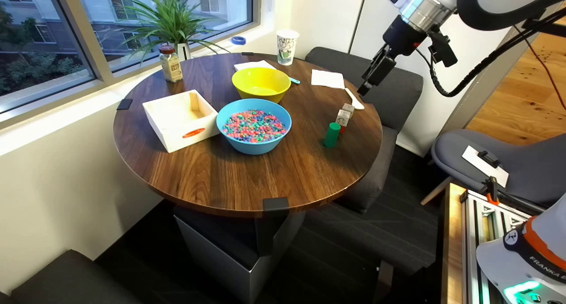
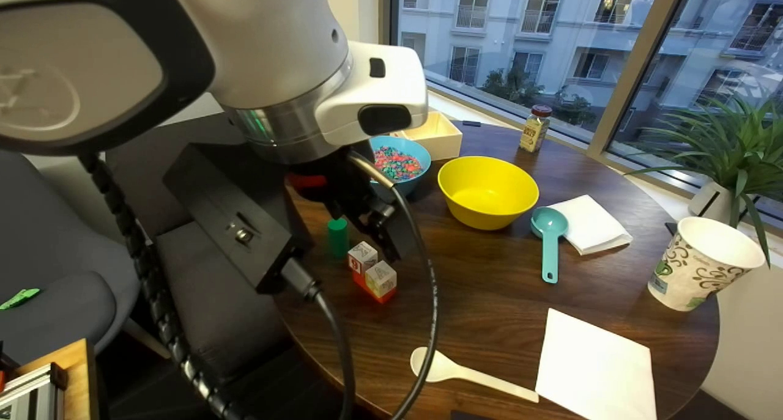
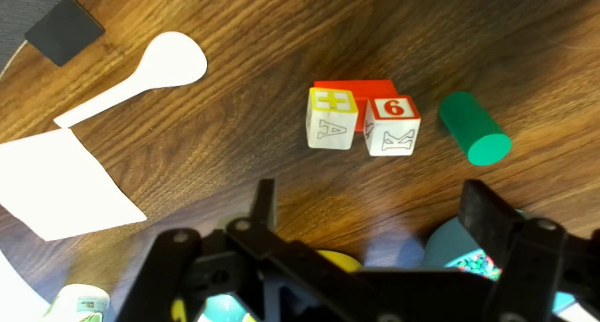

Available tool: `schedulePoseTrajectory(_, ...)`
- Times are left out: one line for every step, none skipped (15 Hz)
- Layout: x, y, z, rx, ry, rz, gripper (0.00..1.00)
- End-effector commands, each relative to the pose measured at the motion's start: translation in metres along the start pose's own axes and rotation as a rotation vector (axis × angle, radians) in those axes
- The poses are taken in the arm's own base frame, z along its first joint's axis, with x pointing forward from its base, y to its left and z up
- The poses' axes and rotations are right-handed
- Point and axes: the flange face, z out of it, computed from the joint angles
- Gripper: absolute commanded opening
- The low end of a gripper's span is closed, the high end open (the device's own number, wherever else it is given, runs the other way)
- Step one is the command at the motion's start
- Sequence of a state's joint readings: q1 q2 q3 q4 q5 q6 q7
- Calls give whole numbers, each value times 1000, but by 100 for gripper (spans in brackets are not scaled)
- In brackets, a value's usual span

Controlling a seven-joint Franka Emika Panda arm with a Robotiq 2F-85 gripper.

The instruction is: Lift the dices from the table and put them on the orange plush block

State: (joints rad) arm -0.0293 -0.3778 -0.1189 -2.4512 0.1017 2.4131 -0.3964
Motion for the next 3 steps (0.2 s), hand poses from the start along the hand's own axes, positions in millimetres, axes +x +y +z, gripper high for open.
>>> schedulePoseTrajectory(0, 0, 0, 0, -1, 0, 100)
schedulePoseTrajectory(0, 0, 0, 0, -1, 0, 100)
schedulePoseTrajectory(0, 0, 0, 0, -1, 0, 100)
